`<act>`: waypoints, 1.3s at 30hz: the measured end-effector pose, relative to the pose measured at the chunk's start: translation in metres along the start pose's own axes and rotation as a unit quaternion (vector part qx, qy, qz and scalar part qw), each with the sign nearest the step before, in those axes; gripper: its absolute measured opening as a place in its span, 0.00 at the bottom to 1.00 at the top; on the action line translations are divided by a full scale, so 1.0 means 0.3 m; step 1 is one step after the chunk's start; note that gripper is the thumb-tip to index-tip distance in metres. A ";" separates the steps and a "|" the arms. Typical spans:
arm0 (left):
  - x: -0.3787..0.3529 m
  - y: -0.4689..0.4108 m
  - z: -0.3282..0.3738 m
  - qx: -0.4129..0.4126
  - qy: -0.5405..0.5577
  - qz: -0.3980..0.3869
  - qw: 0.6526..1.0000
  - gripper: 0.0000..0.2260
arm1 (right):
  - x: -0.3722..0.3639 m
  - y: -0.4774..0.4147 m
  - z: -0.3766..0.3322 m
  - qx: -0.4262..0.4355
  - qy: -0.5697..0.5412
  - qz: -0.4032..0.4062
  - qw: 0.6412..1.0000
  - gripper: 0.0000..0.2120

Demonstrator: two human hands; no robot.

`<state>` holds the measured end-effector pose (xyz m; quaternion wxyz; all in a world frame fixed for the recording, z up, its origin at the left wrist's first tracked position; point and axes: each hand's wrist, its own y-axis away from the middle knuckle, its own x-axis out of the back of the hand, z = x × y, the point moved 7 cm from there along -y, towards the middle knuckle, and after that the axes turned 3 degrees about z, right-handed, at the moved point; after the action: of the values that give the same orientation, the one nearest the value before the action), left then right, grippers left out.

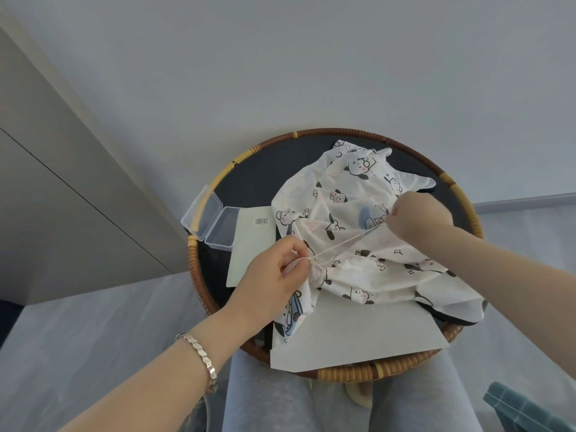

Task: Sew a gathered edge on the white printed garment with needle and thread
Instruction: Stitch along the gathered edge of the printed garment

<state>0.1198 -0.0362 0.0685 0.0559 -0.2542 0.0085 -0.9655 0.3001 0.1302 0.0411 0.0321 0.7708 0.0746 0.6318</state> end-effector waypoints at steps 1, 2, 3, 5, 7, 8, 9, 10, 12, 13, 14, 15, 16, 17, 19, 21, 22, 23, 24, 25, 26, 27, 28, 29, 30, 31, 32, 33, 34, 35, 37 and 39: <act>-0.001 0.000 0.001 0.001 0.000 -0.002 1.000 0.06 | 0.005 -0.010 0.010 -0.001 -0.001 0.012 1.000 0.09; -0.002 0.000 0.002 0.002 0.001 -0.003 1.000 0.06 | 0.006 -0.008 0.000 0.013 -0.021 0.006 1.000 0.08; -0.003 -0.001 0.003 0.001 0.003 -0.004 1.000 0.06 | 0.006 0.008 -0.025 0.040 -0.076 -0.012 0.996 0.07; -0.005 -0.002 0.003 0.002 0.006 -0.007 1.000 0.06 | -0.002 0.079 -0.111 0.096 -0.253 -0.111 0.956 0.04; -0.007 -0.005 0.006 0.002 0.008 -0.007 1.000 0.06 | -0.019 0.176 -0.200 0.133 -0.353 -0.254 0.890 0.07; -0.007 -0.005 0.007 0.002 0.010 -0.007 1.000 0.06 | -0.034 0.220 -0.233 0.155 -0.359 -0.311 0.866 0.08; -0.006 -0.004 0.009 0.001 0.010 -0.006 1.000 0.06 | -0.046 0.252 -0.256 0.174 -0.354 -0.349 0.850 0.08; -0.005 -0.003 0.011 0.000 0.009 -0.006 1.000 0.06 | -0.056 0.272 -0.269 0.187 -0.345 -0.368 0.843 0.07; -0.002 -0.001 0.013 -0.003 0.011 -0.004 1.000 0.06 | -0.064 0.286 -0.282 0.199 -0.334 -0.369 0.845 0.05; 0.000 0.000 0.013 -0.002 0.012 -0.005 1.000 0.06 | -0.065 0.283 -0.282 0.197 -0.335 -0.359 0.849 0.05; 0.002 0.001 0.011 0.000 0.013 -0.006 1.000 0.06 | -0.067 0.274 -0.278 0.190 -0.339 -0.349 0.853 0.06; 0.003 0.002 0.009 0.001 0.014 -0.007 1.000 0.06 | -0.068 0.260 -0.268 0.175 -0.344 -0.337 0.859 0.06; 0.003 0.002 0.008 0.002 0.014 -0.010 1.000 0.06 | -0.069 0.241 -0.252 0.153 -0.347 -0.321 0.868 0.06; 0.003 0.002 0.008 0.002 0.014 -0.013 1.000 0.06 | -0.069 0.218 -0.233 0.126 -0.346 -0.299 0.880 0.05; 0.003 0.004 0.011 0.001 0.014 -0.018 1.000 0.07 | -0.061 0.177 -0.188 0.078 -0.317 -0.243 0.913 0.05; 0.003 0.009 0.013 0.005 0.012 -0.026 1.000 0.08 | -0.052 0.141 -0.149 0.058 -0.265 -0.188 0.944 0.05; 0.003 0.013 0.012 0.007 0.011 -0.029 1.000 0.08 | -0.050 0.126 -0.132 0.054 -0.240 -0.167 0.955 0.06; 0.005 0.016 0.011 0.008 0.011 -0.029 0.999 0.09 | -0.051 0.110 -0.114 0.050 -0.217 -0.149 0.963 0.07; 0.008 0.019 0.007 0.008 0.013 -0.027 1.000 0.08 | -0.055 0.095 -0.098 0.047 -0.196 -0.130 0.971 0.08; 0.012 0.021 0.002 0.007 0.015 -0.025 1.000 0.08 | -0.059 0.083 -0.083 0.042 -0.181 -0.115 0.976 0.09; 0.015 0.022 -0.003 0.007 0.016 -0.023 1.000 0.08 | -0.063 0.077 -0.070 0.039 -0.171 -0.104 0.979 0.10; 0.020 0.023 -0.008 0.006 0.016 -0.020 1.000 0.08 | -0.068 0.074 -0.063 0.039 -0.162 -0.099 0.981 0.11; 0.024 0.024 -0.013 0.004 0.012 -0.017 1.000 0.08 | -0.071 0.076 -0.061 0.044 -0.149 -0.095 0.983 0.11; 0.029 0.024 -0.016 0.002 0.006 -0.012 1.000 0.08 | -0.072 0.078 -0.063 0.050 -0.133 -0.089 0.986 0.11; 0.035 0.023 -0.018 -0.002 -0.003 -0.004 1.000 0.07 | -0.070 0.082 -0.067 0.057 -0.117 -0.080 0.988 0.12; 0.044 0.022 -0.020 -0.007 -0.014 0.007 1.000 0.07 | -0.062 0.087 -0.074 0.067 -0.106 -0.069 0.990 0.13; 0.054 0.021 -0.022 -0.013 -0.025 0.020 0.999 0.07 | -0.051 0.094 -0.086 0.081 -0.105 -0.059 0.989 0.13; 0.064 0.022 -0.023 -0.017 -0.039 0.031 0.999 0.07 | -0.042 0.104 -0.099 0.099 -0.119 -0.056 0.986 0.13; 0.071 0.023 -0.023 -0.020 -0.054 0.036 0.998 0.07 | -0.034 0.117 -0.116 0.118 -0.150 -0.061 0.980 0.11; 0.078 0.024 -0.020 -0.025 -0.069 0.039 0.997 0.05 | -0.025 0.135 -0.134 0.136 -0.193 -0.074 0.969 0.09; 0.091 0.029 -0.014 -0.033 -0.084 0.050 0.995 0.03 | -0.010 0.179 -0.179 0.178 -0.257 -0.108 0.944 0.07; 0.101 0.033 -0.008 -0.040 -0.083 0.059 0.994 0.03 | 0.002 0.223 -0.224 0.238 -0.265 -0.126 0.926 0.07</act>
<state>0.0934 -0.0494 0.0808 0.1026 -0.3347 0.0575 -0.9350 0.2393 0.0613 0.0647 -0.0548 0.8795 0.3079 0.3587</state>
